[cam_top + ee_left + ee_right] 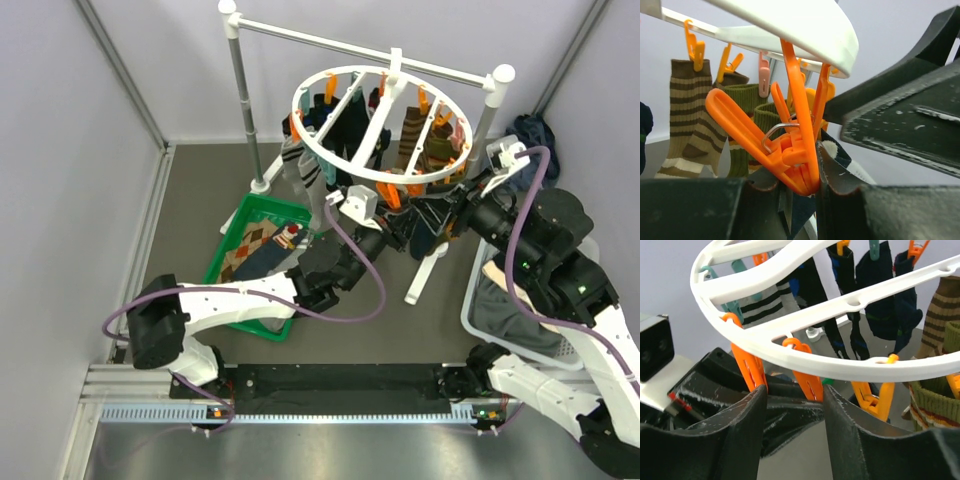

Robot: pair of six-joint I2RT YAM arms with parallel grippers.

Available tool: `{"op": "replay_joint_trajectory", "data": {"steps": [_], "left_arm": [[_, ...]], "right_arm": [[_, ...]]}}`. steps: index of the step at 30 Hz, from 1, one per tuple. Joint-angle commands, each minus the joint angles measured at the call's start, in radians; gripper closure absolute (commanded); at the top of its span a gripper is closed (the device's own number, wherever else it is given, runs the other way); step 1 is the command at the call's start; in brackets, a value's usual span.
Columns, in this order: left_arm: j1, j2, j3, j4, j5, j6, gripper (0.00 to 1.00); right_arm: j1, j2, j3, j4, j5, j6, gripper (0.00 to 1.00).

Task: Clip the socks to the hanger
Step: Open the clamp at the hanger.

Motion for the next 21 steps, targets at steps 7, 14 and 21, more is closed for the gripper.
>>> {"op": "replay_joint_trajectory", "data": {"steps": [7, 14, 21], "left_arm": [[-0.069, 0.069, 0.092, -0.062, -0.115, 0.146, 0.88], [-0.083, 0.088, 0.112, -0.064, -0.125, 0.177, 0.88], [-0.088, 0.095, 0.117, -0.068, -0.130, 0.188, 0.88]], "right_arm": [[-0.003, -0.027, -0.051, 0.112, 0.098, 0.045, 0.54], [-0.001, -0.056, -0.115, 0.174, 0.247, 0.074, 0.60], [-0.001, -0.050, -0.146, 0.214, 0.272, 0.076, 0.64]]}}
